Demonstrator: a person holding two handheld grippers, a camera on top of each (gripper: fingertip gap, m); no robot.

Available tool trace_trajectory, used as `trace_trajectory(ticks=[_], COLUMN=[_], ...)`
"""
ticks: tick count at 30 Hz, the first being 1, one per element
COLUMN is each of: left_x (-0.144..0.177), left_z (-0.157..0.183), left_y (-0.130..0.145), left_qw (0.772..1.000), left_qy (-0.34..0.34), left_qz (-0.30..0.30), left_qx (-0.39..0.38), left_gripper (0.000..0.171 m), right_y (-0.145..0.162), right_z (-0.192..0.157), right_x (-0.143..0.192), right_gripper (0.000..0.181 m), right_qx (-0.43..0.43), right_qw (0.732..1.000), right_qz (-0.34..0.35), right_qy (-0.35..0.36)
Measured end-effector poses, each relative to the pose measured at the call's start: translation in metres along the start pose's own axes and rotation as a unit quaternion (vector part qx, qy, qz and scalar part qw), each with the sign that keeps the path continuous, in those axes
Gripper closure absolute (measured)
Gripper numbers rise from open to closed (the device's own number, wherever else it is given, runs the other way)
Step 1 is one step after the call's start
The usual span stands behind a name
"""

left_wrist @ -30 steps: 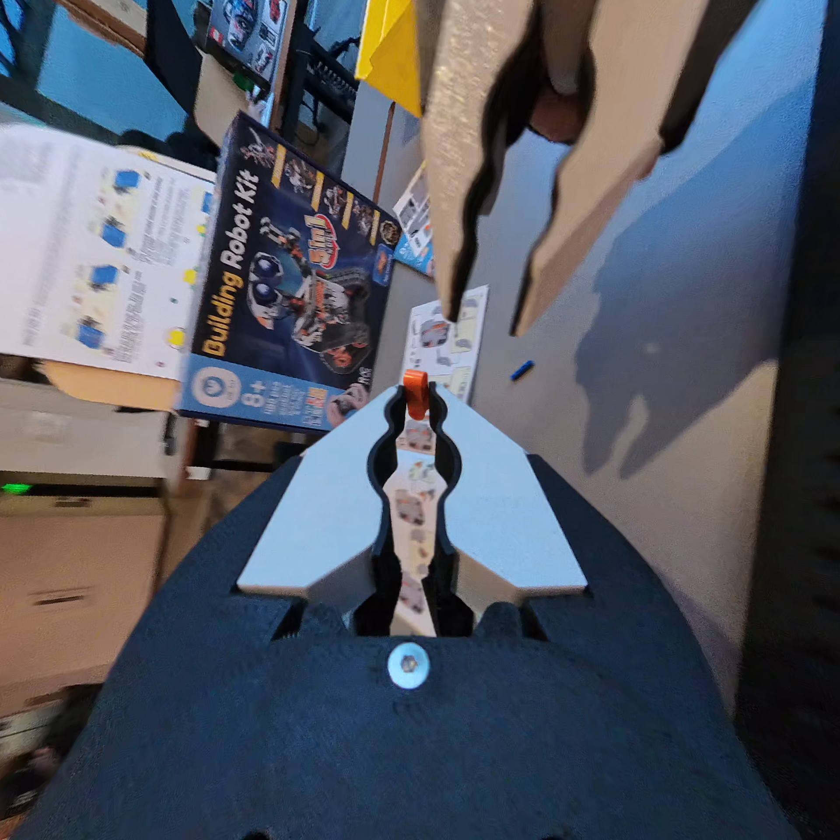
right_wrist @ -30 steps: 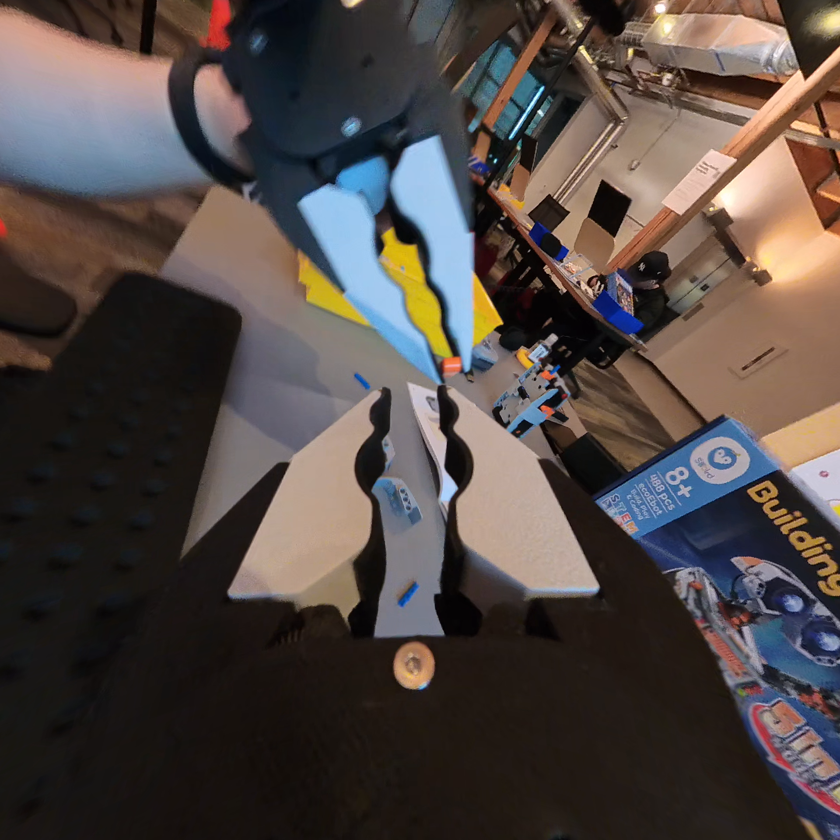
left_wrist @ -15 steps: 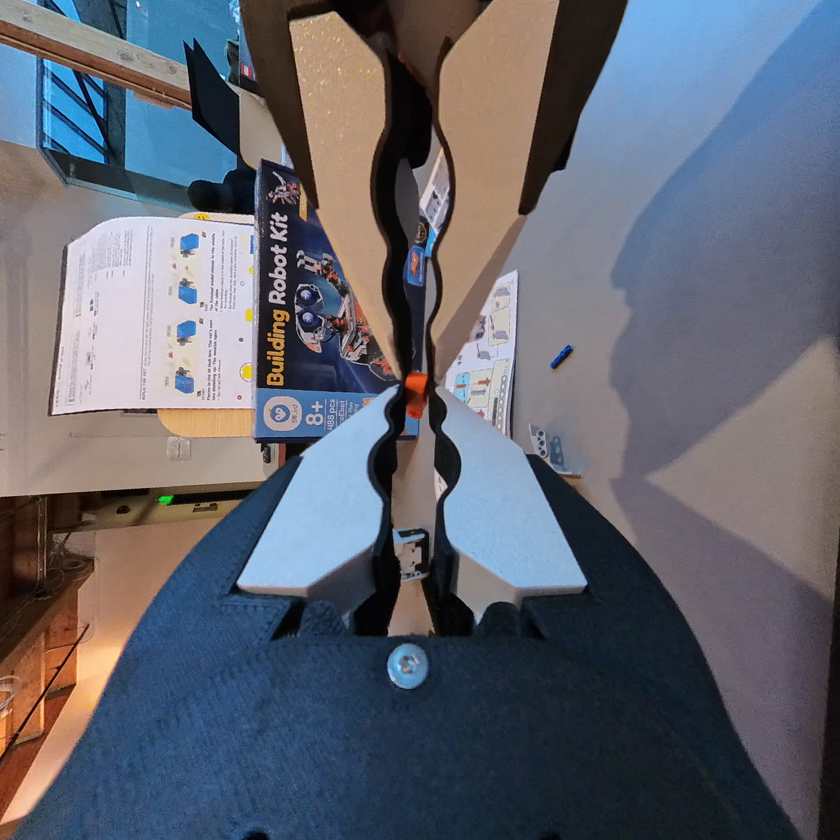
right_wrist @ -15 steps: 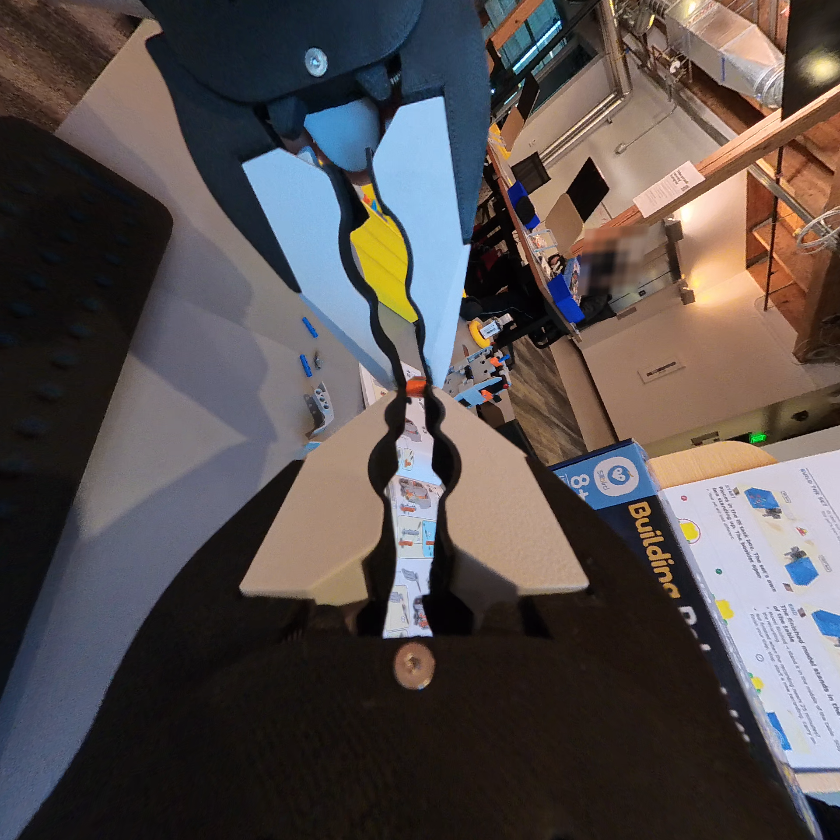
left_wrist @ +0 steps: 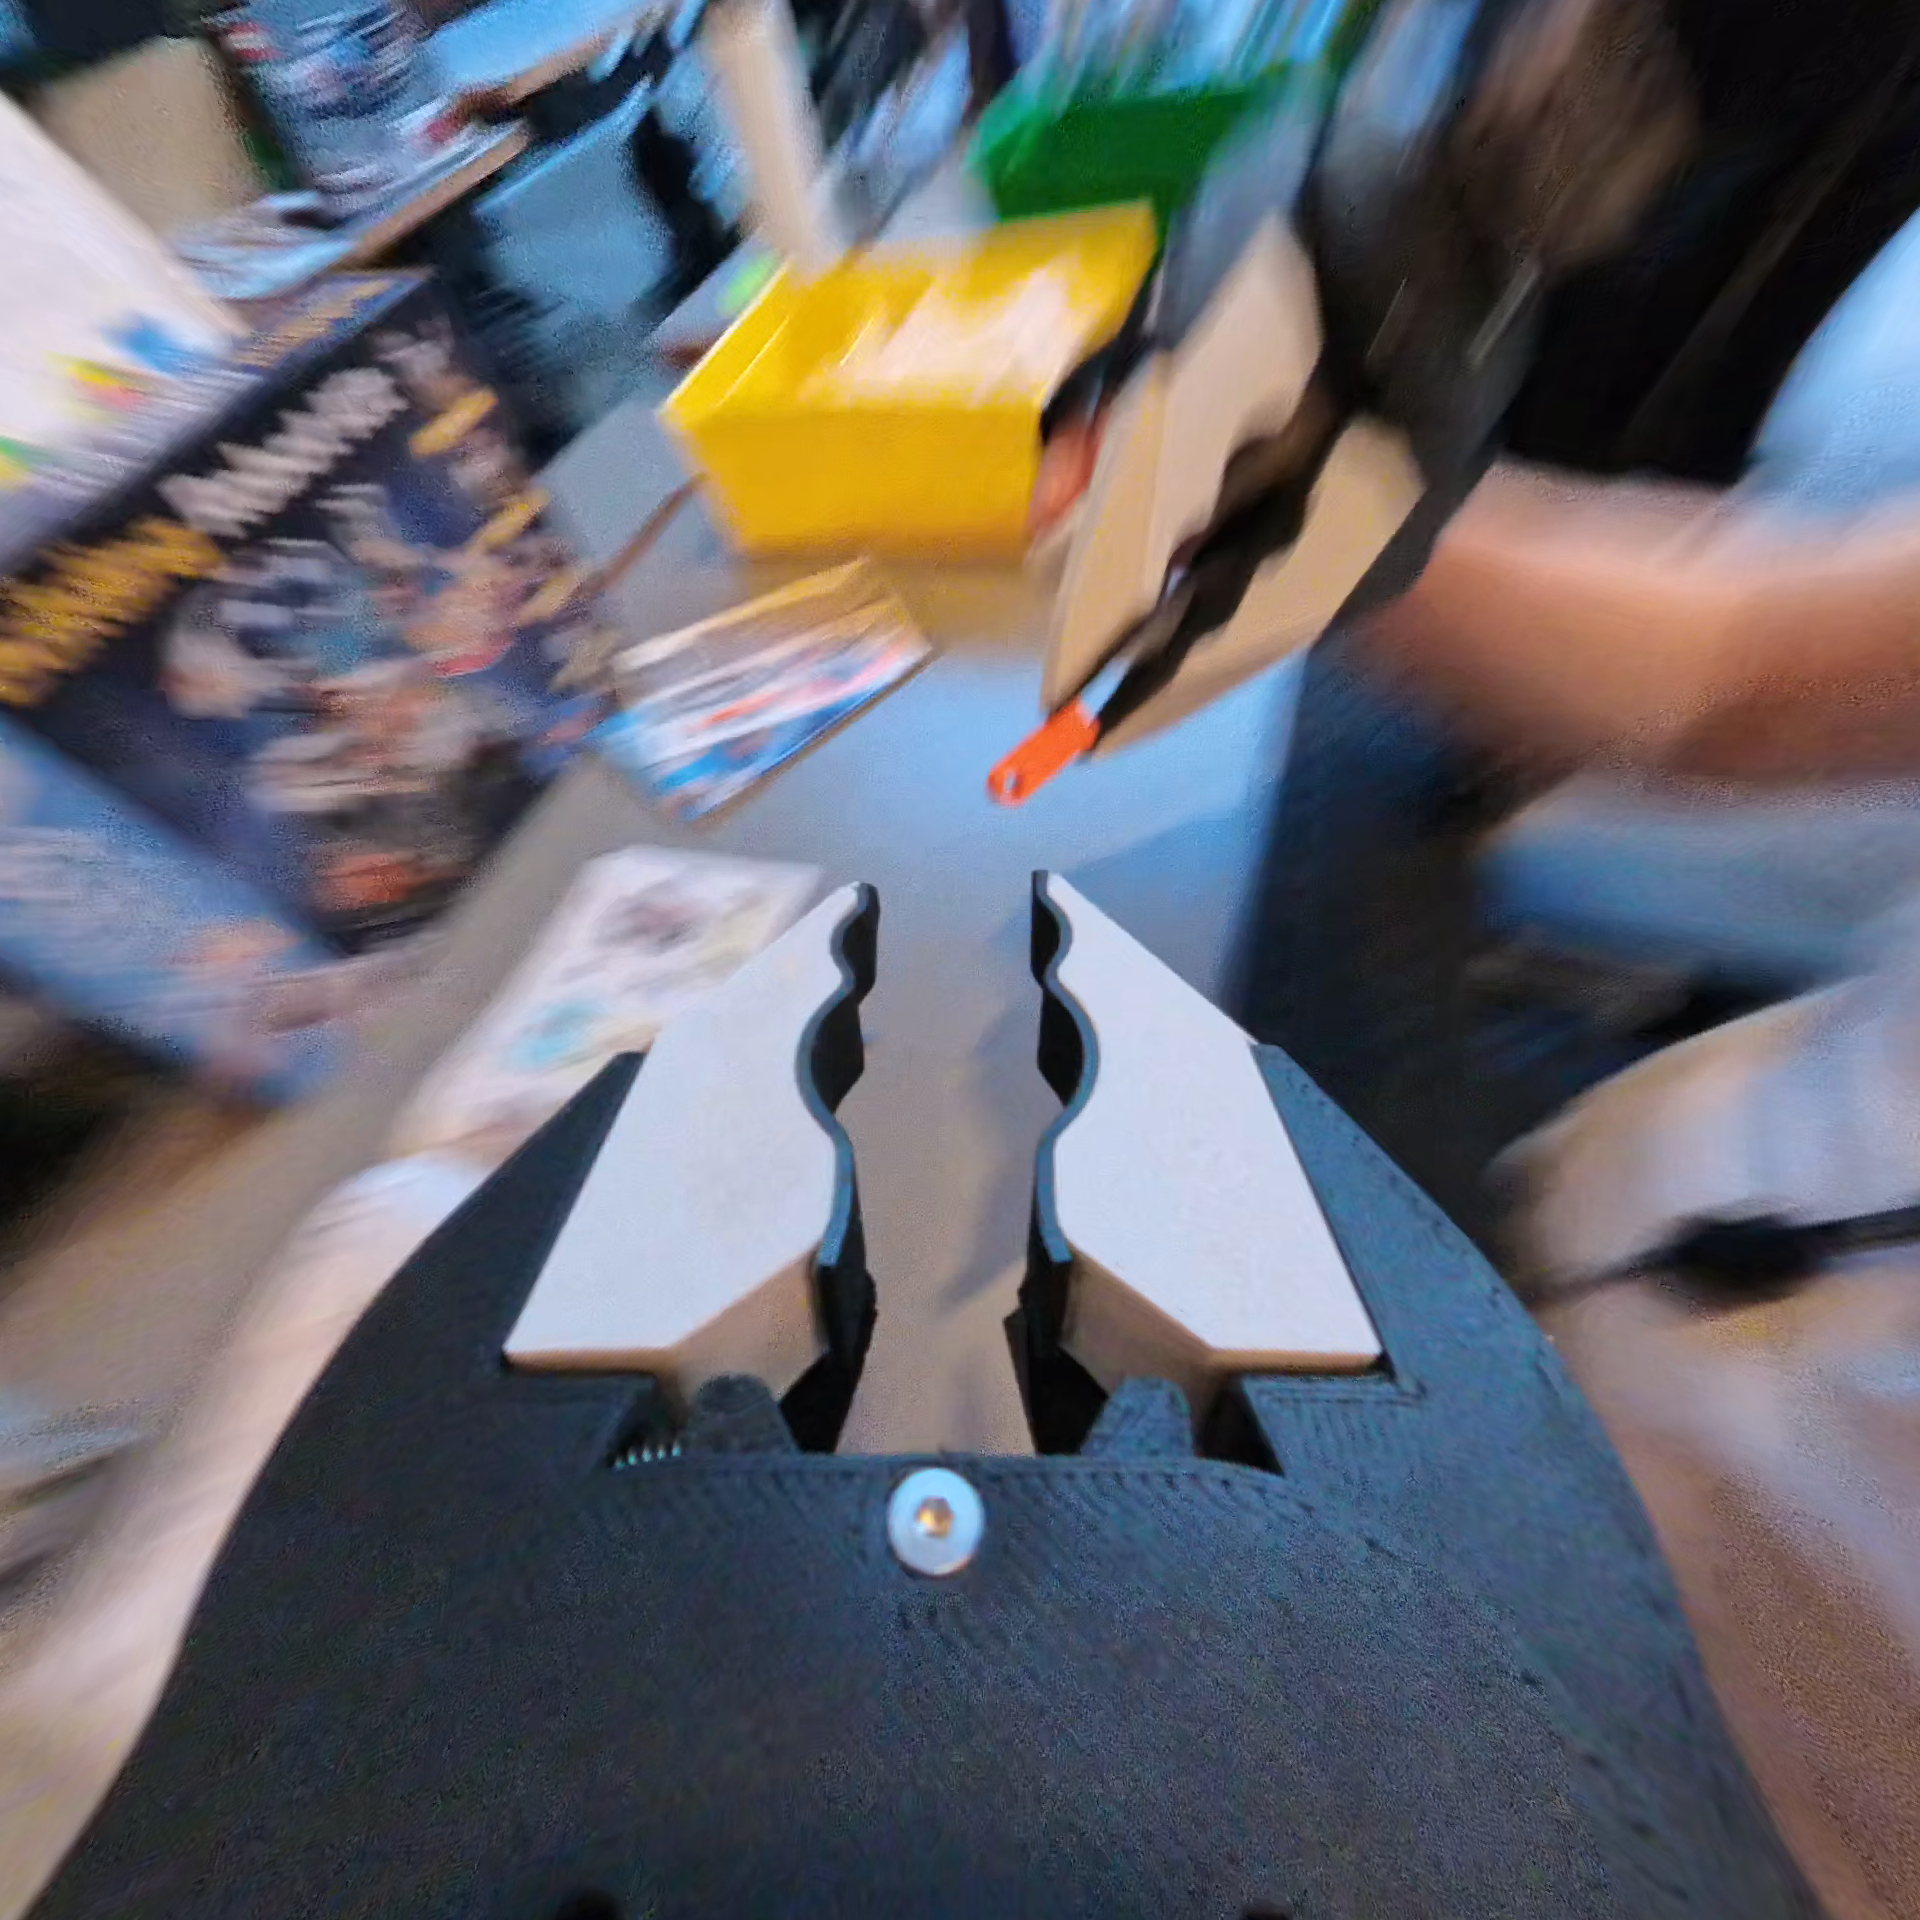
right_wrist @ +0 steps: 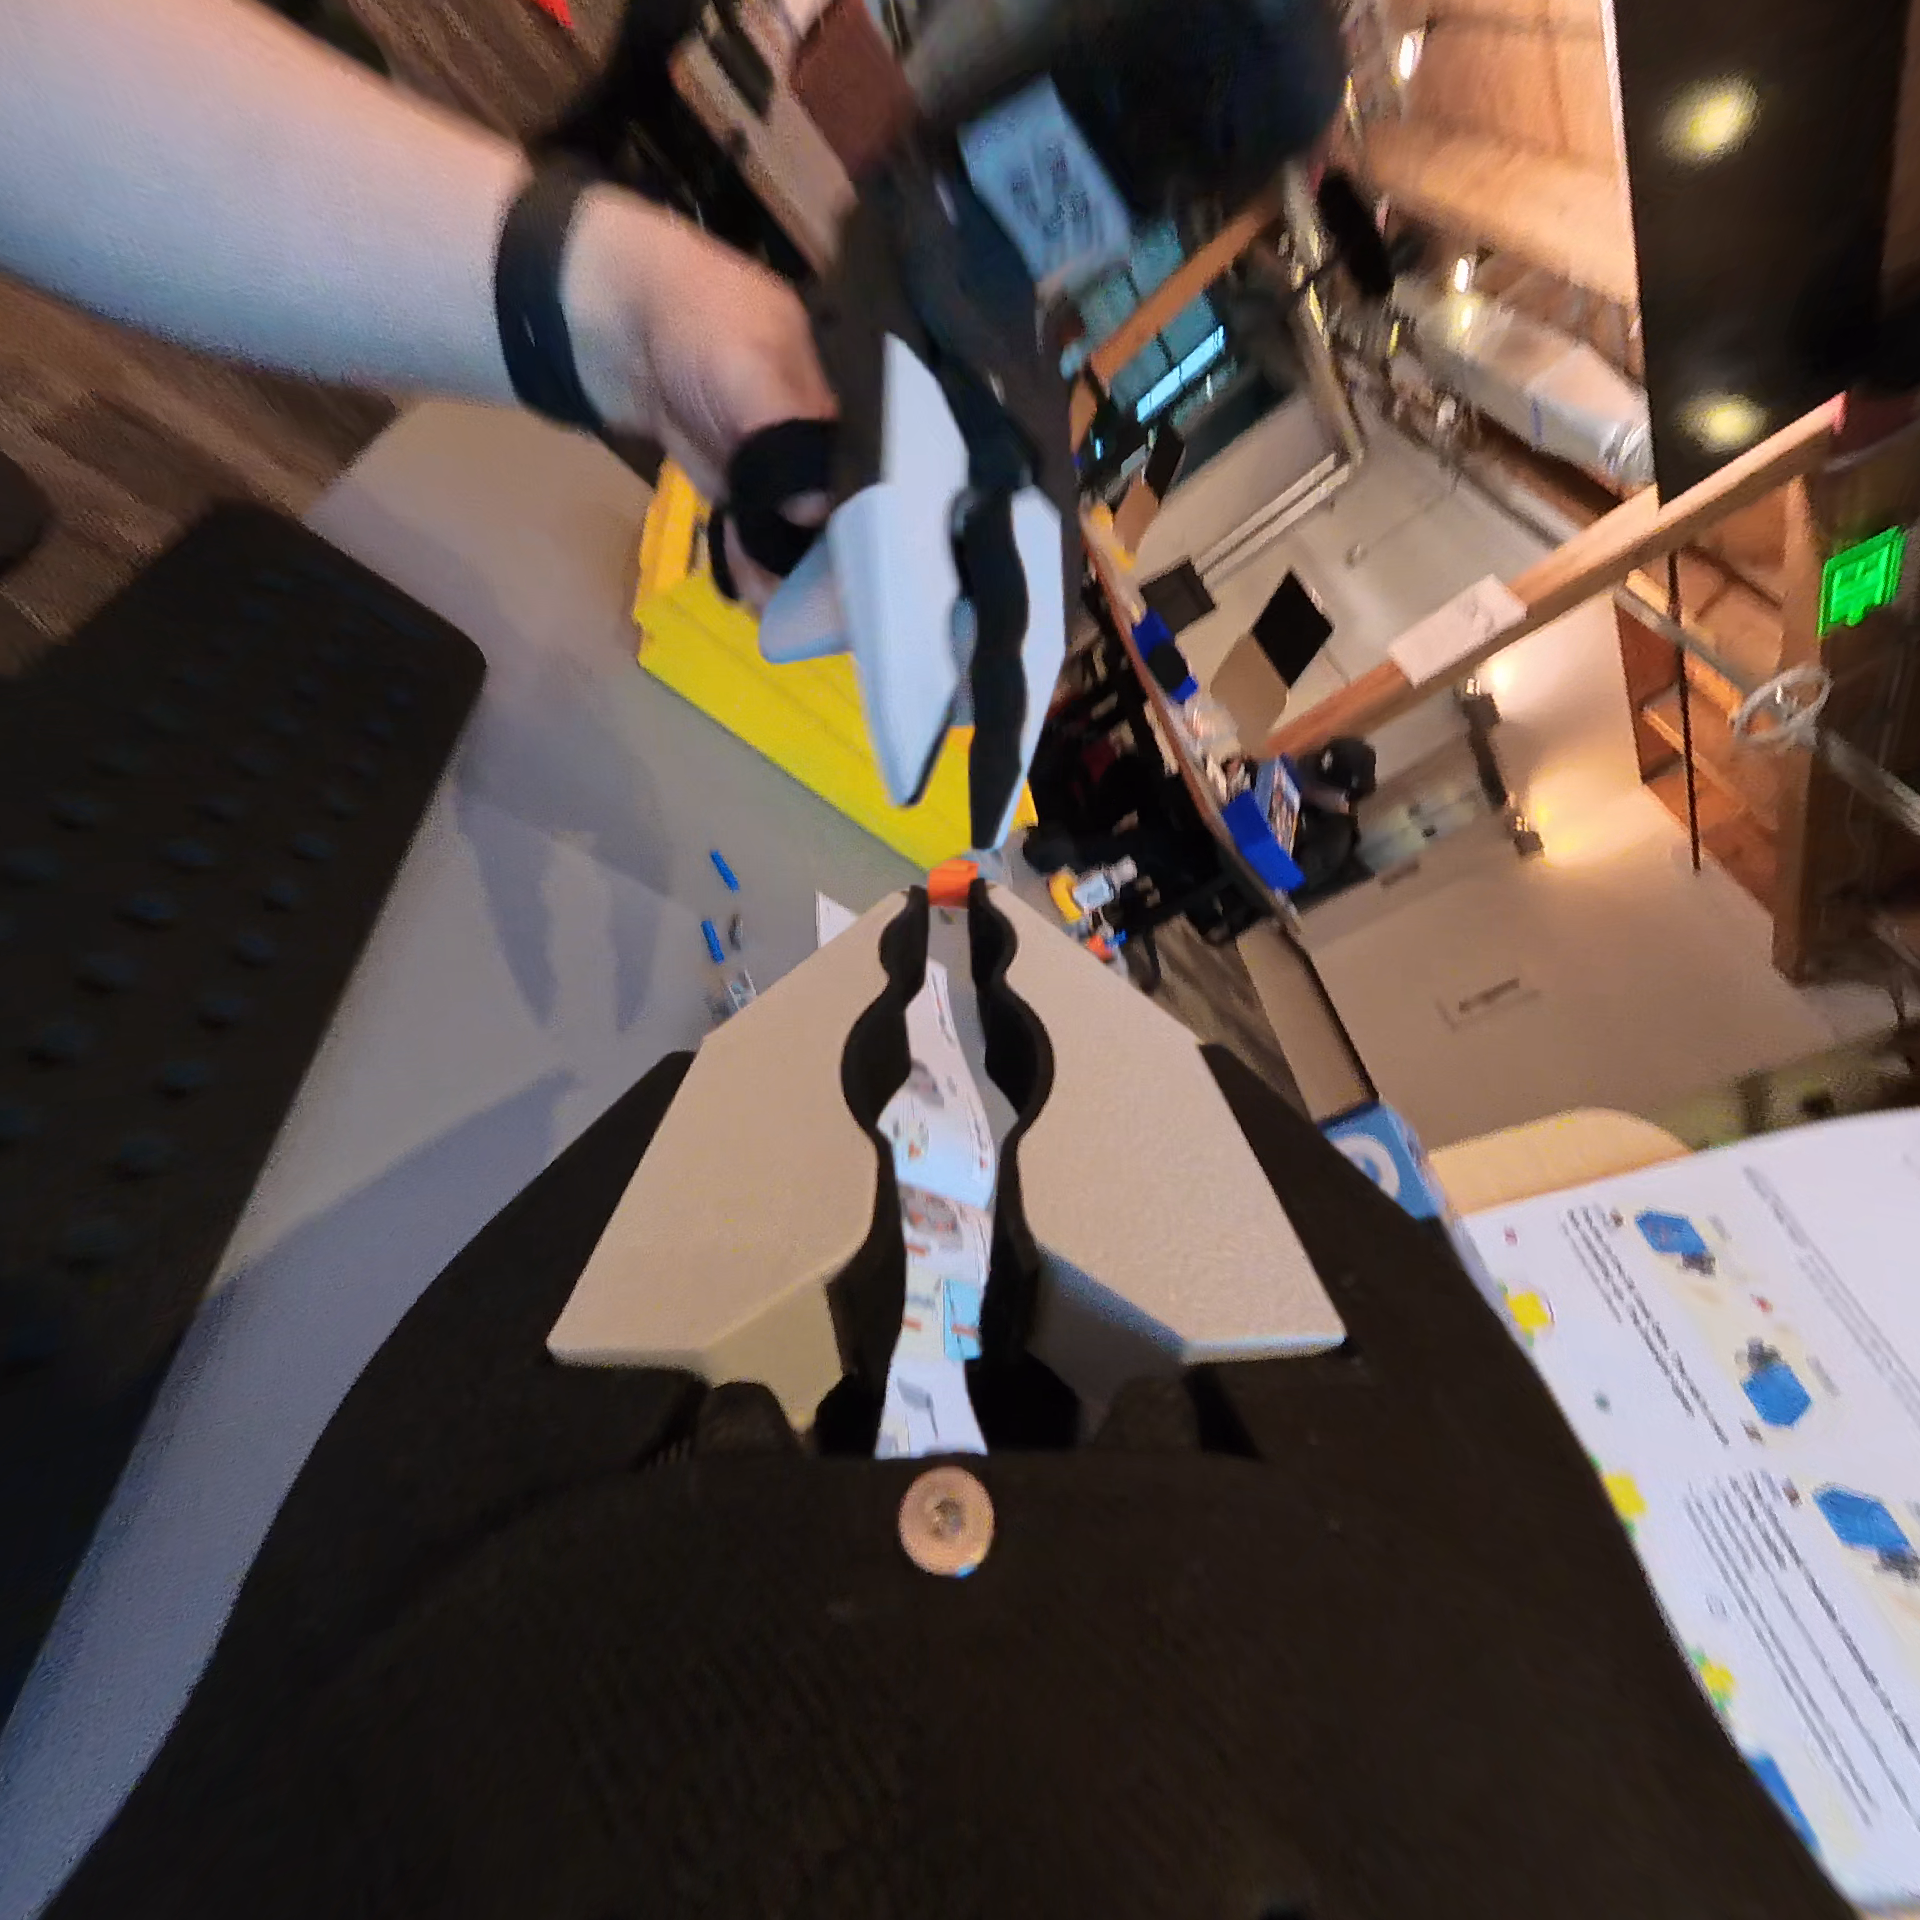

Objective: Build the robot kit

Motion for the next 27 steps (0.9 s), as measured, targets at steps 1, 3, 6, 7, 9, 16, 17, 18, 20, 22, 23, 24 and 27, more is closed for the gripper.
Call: trace_trajectory(ticks=[1, 3, 6, 7, 9, 16, 17, 18, 20, 22, 23, 24, 27], left_x=[0.004, 0.009, 0.002, -0.001, -0.006, -0.012, -0.012, -0.011, -0.010, -0.009, -0.008, -0.008, -0.009], left_z=[0.008, 0.008, 0.008, 0.011, 0.019, 0.021, 0.022, 0.022, 0.023, 0.020, 0.019, 0.019, 0.020], left_y=[-0.011, -0.017, -0.010, -0.011, -0.015, -0.017, -0.018, -0.019, -0.021, -0.024, -0.027, -0.029, -0.037], left_qw=[0.990, 0.957, 0.953, 0.952, 0.946, 0.943, 0.943, 0.942, 0.941, 0.944, 0.946, 0.949, 0.960], left_qy=[0.083, 0.172, 0.178, 0.184, 0.205, 0.227, 0.229, 0.232, 0.237, 0.222, 0.212, 0.201, 0.166], left_qz=[0.081, 0.157, 0.170, 0.172, 0.180, 0.161, 0.162, 0.162, 0.166, 0.179, 0.187, 0.191, 0.189], left_qx=[0.079, 0.171, 0.176, 0.174, 0.174, 0.184, 0.181, 0.179, 0.174, 0.166, 0.159, 0.150, 0.120], left_gripper=[0.146, 0.147, 0.144, 0.144, 0.145, 0.157, 0.160, 0.162, 0.164, 0.165, 0.165, 0.165, 0.165], right_y=[-0.006, -0.016, -0.023, -0.025, -0.027, -0.029, -0.029, -0.029, -0.030, -0.029, -0.029, -0.030, -0.030], right_z=[-0.001, -0.001, 0.000, 0.000, 0.000, 0.002, 0.002, 0.002, 0.003, 0.008, 0.010, 0.014, 0.020], right_x=[0.004, 0.009, 0.012, 0.013, 0.014, 0.011, 0.010, 0.010, 0.010, 0.008, 0.007, 0.005, 0.000], right_gripper=[0.175, 0.175, 0.175, 0.175, 0.175, 0.175, 0.175, 0.175, 0.175, 0.175, 0.173, 0.157, 0.151], right_qx=[0.000, 0.007, 0.015, 0.015, 0.017, 0.030, 0.032, 0.032, 0.030, 0.031, 0.032, 0.033, 0.065], right_qw=[1.000, 0.999, 0.998, 0.997, 0.997, 0.996, 0.996, 0.996, 0.995, 0.995, 0.995, 0.994, 0.993], right_qz=[0.022, 0.053, 0.066, 0.071, 0.078, 0.080, 0.081, 0.081, 0.089, 0.090, 0.096, 0.101, 0.095], right_qy=[-0.005, -0.003, -0.007, -0.010, -0.011, -0.019, -0.022, -0.026, -0.030, -0.020, -0.011, 0.003, 0.014])
Point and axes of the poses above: each gripper's, where its closed fingertips meet, x back along the fingers, y out of its underside, z = x × y across the jaws, the point moved 3 cm from there along x, back along the fingers, and after that the axes turned 10 degrees about y, right-handed, at the moved point
